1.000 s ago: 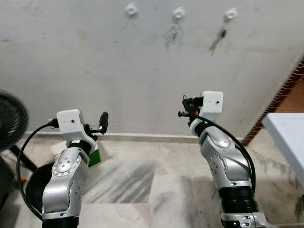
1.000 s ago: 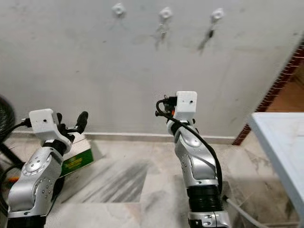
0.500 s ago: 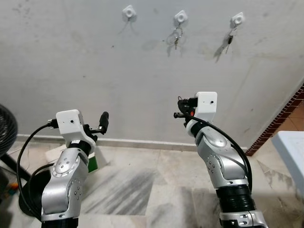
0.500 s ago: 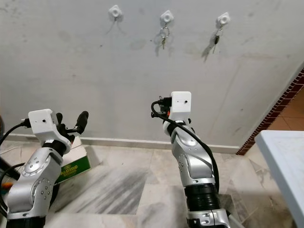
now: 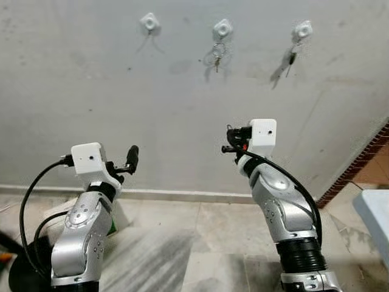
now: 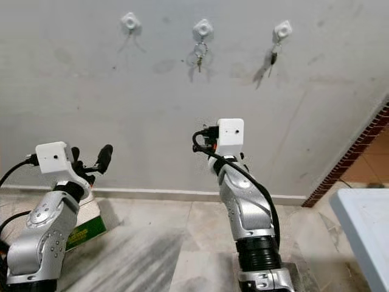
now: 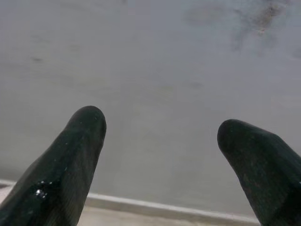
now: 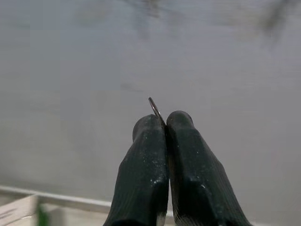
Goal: Hang keys on a hook
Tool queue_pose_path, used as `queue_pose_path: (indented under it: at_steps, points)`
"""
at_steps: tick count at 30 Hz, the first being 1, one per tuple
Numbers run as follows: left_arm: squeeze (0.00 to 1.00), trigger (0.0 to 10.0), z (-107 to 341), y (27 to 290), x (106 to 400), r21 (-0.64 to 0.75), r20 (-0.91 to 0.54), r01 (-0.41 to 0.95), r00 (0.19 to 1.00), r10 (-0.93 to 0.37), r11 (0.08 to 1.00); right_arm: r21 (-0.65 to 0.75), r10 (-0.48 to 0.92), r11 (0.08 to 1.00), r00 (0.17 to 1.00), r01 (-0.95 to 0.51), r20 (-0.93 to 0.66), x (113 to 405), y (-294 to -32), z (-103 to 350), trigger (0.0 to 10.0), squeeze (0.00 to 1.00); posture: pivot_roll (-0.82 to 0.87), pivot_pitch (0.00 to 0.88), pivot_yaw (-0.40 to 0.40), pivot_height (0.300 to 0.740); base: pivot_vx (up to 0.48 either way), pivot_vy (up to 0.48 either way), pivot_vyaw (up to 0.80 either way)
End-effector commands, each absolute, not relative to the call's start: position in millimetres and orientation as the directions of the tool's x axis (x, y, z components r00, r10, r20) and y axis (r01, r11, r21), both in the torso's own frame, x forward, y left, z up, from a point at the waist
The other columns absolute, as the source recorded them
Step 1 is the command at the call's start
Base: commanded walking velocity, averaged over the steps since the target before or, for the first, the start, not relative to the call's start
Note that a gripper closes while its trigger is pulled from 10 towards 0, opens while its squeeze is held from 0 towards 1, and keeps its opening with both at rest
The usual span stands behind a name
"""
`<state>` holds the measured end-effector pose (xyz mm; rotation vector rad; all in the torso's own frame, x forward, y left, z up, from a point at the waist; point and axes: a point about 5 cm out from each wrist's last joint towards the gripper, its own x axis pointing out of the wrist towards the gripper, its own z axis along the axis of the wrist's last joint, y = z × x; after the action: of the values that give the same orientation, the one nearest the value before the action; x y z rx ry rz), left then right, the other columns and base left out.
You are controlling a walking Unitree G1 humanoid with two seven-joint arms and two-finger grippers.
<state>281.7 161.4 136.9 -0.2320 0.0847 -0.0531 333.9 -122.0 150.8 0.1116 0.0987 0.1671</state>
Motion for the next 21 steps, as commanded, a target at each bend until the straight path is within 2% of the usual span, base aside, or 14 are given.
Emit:
queue_pose_path:
  at_steps: [1, 5, 21]
  points:
    - [0.0, 10.0, 139.6, 169.4, 281.1, -0.212, -0.077, 0.022, 0.996, -0.039, 0.977, 0.129, 0.186, 0.976, 0.98, -0.176, -0.073, 335.2, -114.8, 155.8, 10.0, 0.0, 0.13, 0.036, -0.026, 0.74, 0.277, 0.39, 0.0]
    - [0.0, 10.0, 139.5, 169.4, 280.9, -0.216, -0.083, 0.018, 0.996, -0.036, 0.976, 0.128, 0.188, 0.976, 0.98, -0.178, -0.071, 335.6, -113.2, 156.6, 10.0, 0.0, 0.13, 0.039, -0.026, 0.74, 0.261, 0.403, 0.0]
    - [0.0, 10.0, 139.4, 169.1, 281.6, -0.2, -0.098, 0.012, 0.995, -0.032, 0.98, 0.128, 0.188, 0.976, 0.98, -0.178, -0.067, 337.6, -111.7, 158.3, 10.0, 0.0, 0.14, 0.047, -0.028, 0.74, 0.0, 0.447, 0.0]
